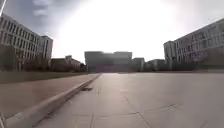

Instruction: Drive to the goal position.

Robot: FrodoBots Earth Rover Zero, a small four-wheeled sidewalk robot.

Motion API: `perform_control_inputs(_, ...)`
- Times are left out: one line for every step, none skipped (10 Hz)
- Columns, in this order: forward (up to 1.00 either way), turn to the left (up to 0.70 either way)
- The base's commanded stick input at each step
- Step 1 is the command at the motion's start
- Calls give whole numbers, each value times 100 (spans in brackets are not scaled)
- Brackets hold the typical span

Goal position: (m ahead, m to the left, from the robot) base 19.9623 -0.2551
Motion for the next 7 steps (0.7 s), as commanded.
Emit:
perform_control_inputs(100,0)
perform_control_inputs(100,0)
perform_control_inputs(100,0)
perform_control_inputs(100,0)
perform_control_inputs(100,0)
perform_control_inputs(100,0)
perform_control_inputs(100,0)
